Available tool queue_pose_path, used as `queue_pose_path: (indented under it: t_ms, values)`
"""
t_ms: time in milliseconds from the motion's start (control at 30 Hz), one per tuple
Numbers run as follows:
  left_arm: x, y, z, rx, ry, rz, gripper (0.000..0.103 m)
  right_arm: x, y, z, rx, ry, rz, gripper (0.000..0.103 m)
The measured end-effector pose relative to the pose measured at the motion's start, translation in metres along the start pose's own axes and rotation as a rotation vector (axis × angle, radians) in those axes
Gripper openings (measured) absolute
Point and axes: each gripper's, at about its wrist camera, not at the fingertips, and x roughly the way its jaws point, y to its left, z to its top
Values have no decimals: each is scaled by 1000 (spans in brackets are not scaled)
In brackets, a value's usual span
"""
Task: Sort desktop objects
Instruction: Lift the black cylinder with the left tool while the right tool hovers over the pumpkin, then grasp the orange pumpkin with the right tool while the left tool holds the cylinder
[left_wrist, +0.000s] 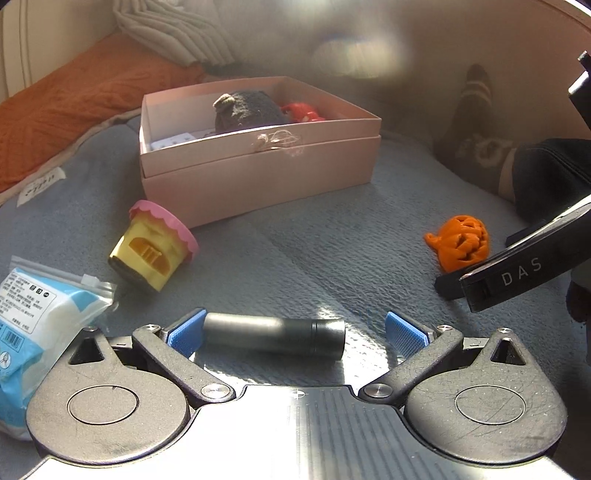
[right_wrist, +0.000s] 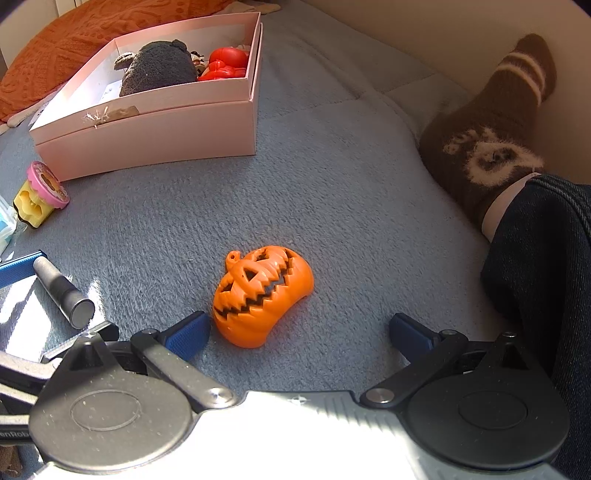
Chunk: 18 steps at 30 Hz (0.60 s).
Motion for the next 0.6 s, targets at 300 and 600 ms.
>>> queue_pose_path:
  t_ms: [300, 600]
  values:
    - [-5, -9, -4, 10, -5, 21, 103, 1, 1, -1, -6, -4, -5, 103]
    - [-3, -11, -5, 40, 6, 47, 89, -3, 5, -3, -26, -21, -17, 103]
